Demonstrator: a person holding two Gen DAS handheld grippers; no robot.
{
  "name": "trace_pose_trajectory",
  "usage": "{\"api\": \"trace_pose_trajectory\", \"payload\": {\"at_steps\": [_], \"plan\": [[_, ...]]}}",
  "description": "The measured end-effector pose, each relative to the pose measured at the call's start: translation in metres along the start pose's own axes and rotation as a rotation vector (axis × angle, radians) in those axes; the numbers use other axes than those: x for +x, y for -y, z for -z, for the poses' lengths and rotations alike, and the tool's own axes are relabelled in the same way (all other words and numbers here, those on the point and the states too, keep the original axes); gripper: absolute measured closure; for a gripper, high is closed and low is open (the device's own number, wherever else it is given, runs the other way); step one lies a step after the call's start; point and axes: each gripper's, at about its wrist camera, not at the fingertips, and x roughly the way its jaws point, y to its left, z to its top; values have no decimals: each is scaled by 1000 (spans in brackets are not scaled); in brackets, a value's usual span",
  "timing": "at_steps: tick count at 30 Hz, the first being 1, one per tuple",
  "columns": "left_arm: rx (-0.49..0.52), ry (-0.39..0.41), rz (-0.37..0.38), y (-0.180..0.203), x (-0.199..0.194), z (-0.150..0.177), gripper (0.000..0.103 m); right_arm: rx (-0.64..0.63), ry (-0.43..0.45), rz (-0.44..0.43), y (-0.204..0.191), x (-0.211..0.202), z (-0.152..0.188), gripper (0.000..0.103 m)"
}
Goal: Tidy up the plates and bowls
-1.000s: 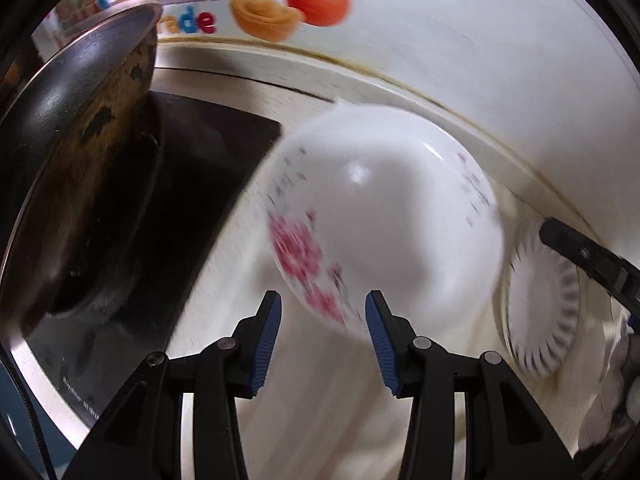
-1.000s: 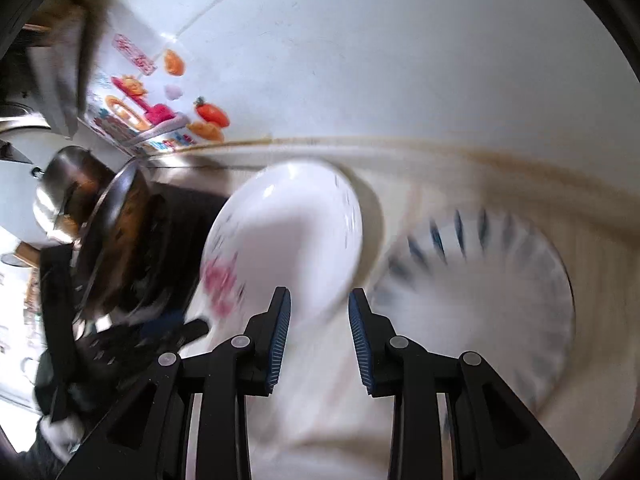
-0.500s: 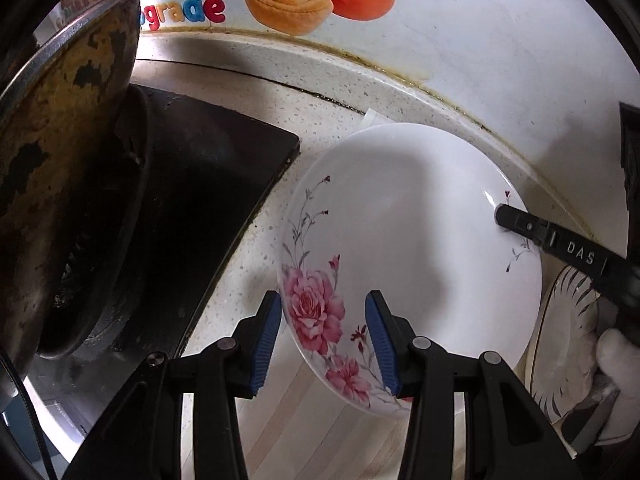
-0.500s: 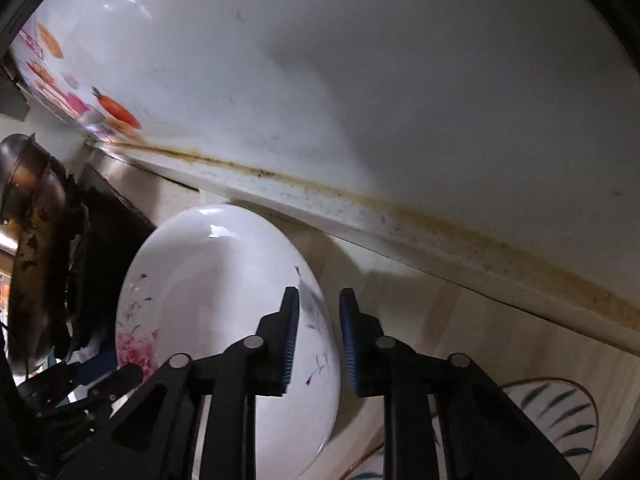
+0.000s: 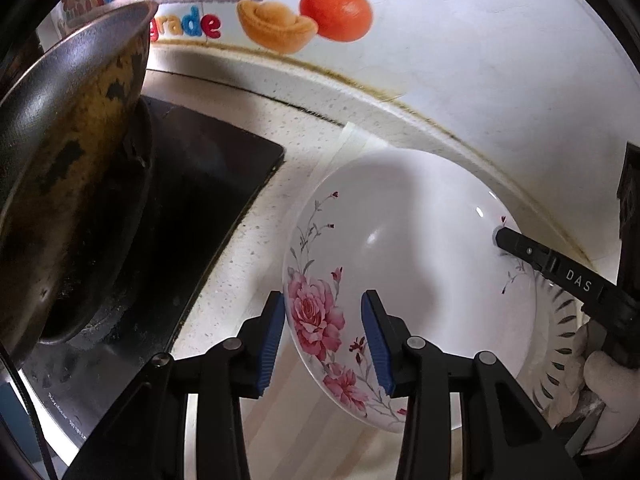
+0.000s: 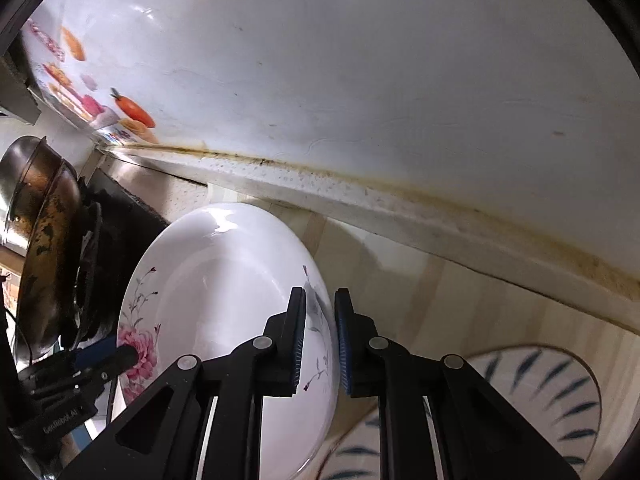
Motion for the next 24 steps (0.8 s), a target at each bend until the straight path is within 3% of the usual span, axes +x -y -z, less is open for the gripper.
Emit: {"api": "trace_pose_trajectory", "payload": {"at_steps": [11, 24], "plan": [[68, 1, 77, 22, -48, 27, 66, 82, 72, -41, 18, -81, 40, 86], [239, -32, 116, 44, -110, 95, 66, 176, 103, -37, 24, -185, 155, 87]]}}
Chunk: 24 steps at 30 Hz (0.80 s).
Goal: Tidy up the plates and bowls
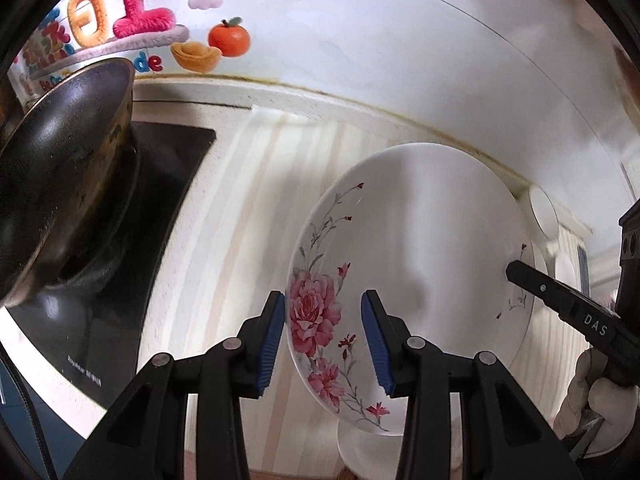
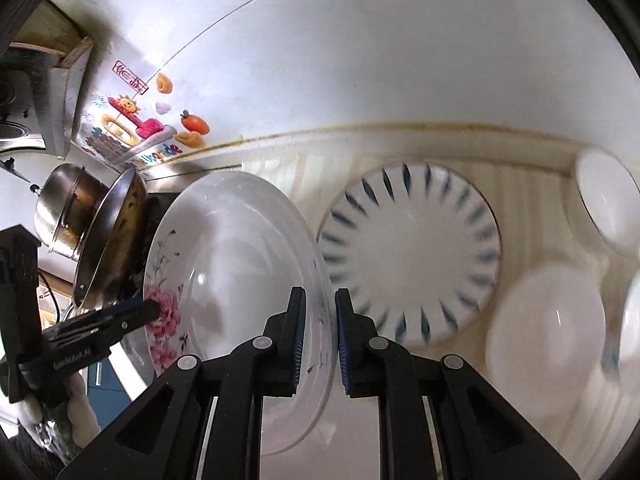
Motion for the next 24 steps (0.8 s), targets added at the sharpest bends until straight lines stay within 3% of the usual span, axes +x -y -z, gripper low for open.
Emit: {"api": "trace_pose_trajectory", "payload": {"at_steps": [8, 14, 21, 24], "plan": [[75, -81, 40, 19, 8, 45, 66, 113, 3, -6, 22, -44, 81, 87], [132, -143, 33, 35, 30, 68, 66, 196, -18, 7, 45, -54, 135, 87], [169, -181, 17, 46, 49, 80, 67, 252, -61, 24, 68, -42, 169, 87], [196, -175, 63, 56, 48, 80, 70, 264, -75, 21, 74, -38, 176, 87]]}}
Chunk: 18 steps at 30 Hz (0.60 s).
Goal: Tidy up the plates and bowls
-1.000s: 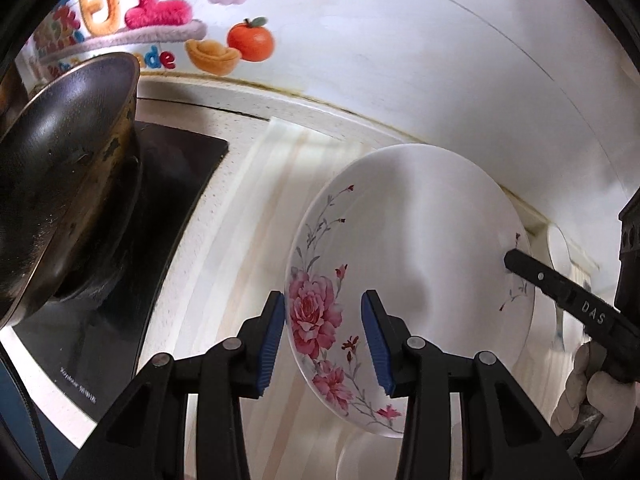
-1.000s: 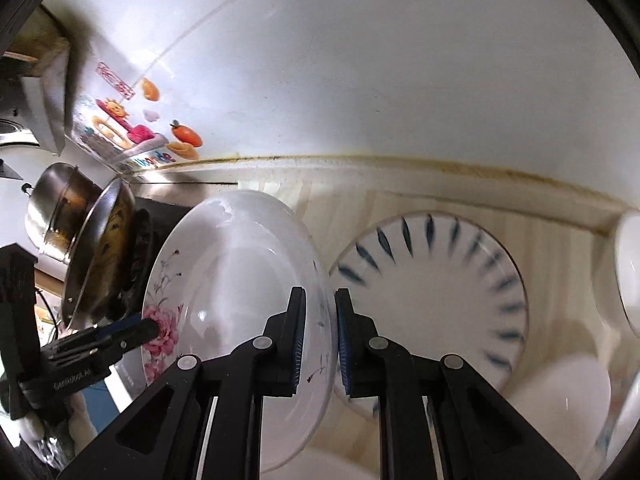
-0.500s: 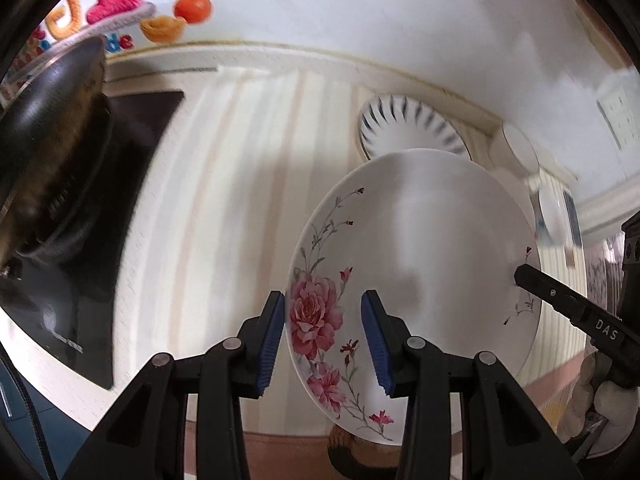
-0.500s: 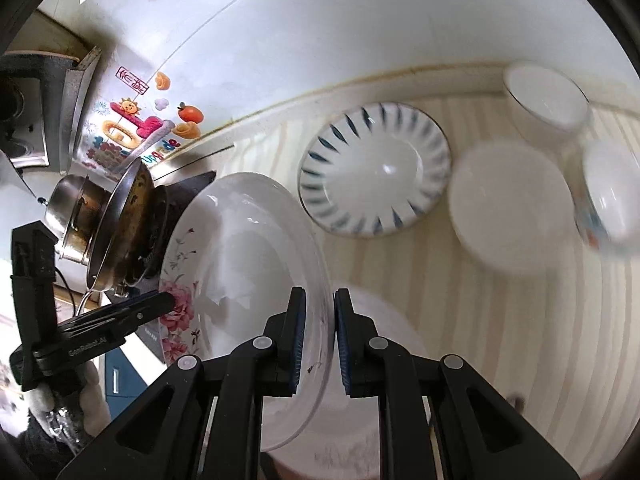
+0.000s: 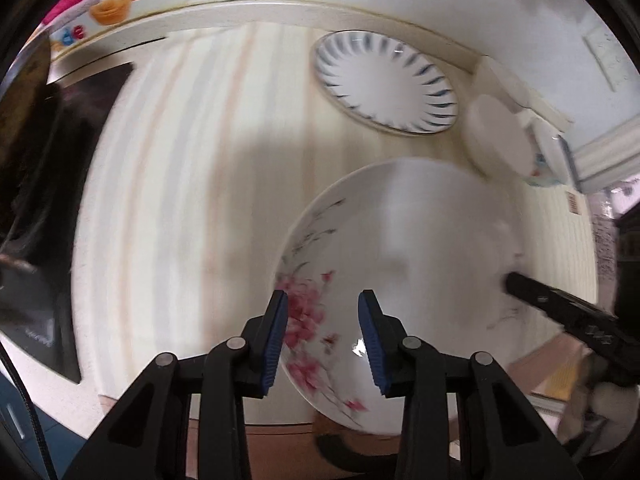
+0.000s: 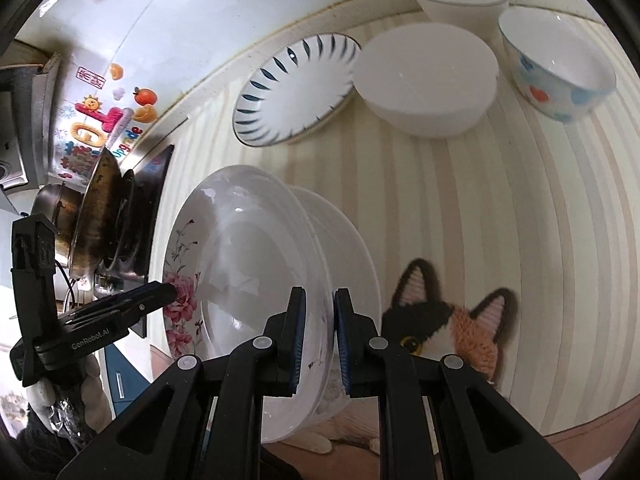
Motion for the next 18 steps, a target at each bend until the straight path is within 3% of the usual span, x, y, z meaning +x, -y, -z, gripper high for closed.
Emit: {"api": "trace_pose_trajectory", "payload": {"at_steps": [4, 7, 9, 13, 18], "plan": [[58, 4, -12, 21, 1, -2, 70, 6, -13, 9, 4, 7, -1, 88], [15, 9, 6, 14, 0, -2, 70, -4, -60, 54, 9, 17, 0, 94], [-22, 11, 0, 1, -3, -1, 70, 15, -63, 7, 16, 18, 4, 95], [-97, 17, -38, -27, -11, 1, 70, 10, -89, -2, 18, 18, 6, 96], [-91, 57, -102, -37, -28, -15, 69, 97, -60, -55, 33, -10, -4, 95]]}}
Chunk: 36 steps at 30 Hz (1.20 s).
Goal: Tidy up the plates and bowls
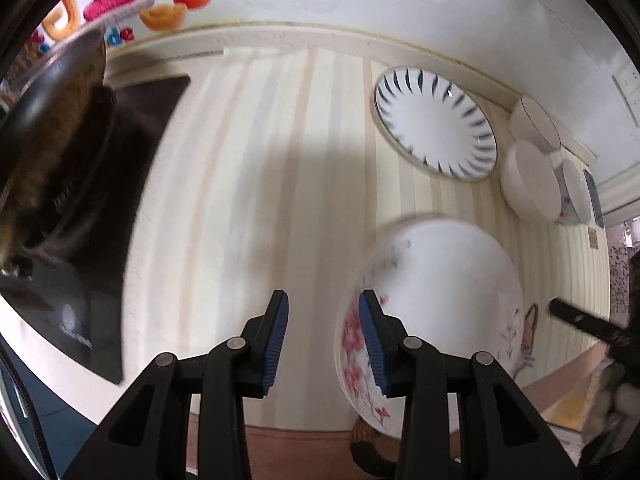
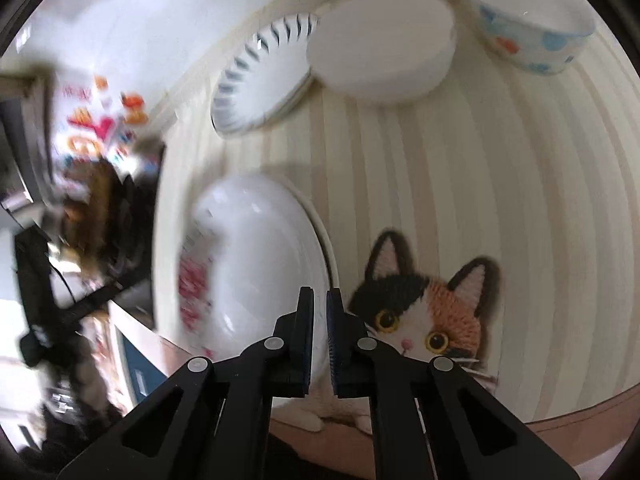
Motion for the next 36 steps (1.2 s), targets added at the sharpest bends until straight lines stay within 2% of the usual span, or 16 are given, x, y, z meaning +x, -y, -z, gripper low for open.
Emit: {"api": "trace_pose_trajectory", "payload": {"at_steps": [3, 6, 10, 15, 18, 21, 25, 26, 28, 29, 30, 36], "plan": [[-4, 20, 15, 2, -6, -27, 69, -7, 50, -26, -10, -22, -23, 95], [5, 12, 25, 9, 0, -61, 69, -50, 88, -41, -33, -37, -64, 95], [-38, -39, 69, 14, 29, -105, 69, -136, 106, 17, -63, -38, -126, 95], [-90, -115, 121, 18, 76, -145, 69, -195, 54, 108, -77, -8, -200, 95], [-115, -159, 134, 20, 102, -159, 69, -202, -5, 154, -74, 21, -231, 95], [-134, -193, 151, 21, 124, -167, 69, -210, -59, 201, -60, 44, -248, 95], [-160, -212, 193, 23, 140, -172, 70, -180, -114, 198, -49, 68, -263, 95], [-158, -218, 197, 24, 144, -173, 78, -172, -125, 193, -46, 73, -264, 95], [-160, -238, 214, 25, 152, -174, 83, -161, -137, 163, -42, 80, -267, 95], [-161, -238, 223, 26, 155, -175, 89, -158, -147, 154, -41, 83, -269, 95], [-159, -231, 219, 27, 155, -175, 90, -155, -159, 147, -40, 87, -271, 95], [-175, -222, 231, 24, 155, -174, 91, -172, -132, 179, -48, 85, -274, 95]]}}
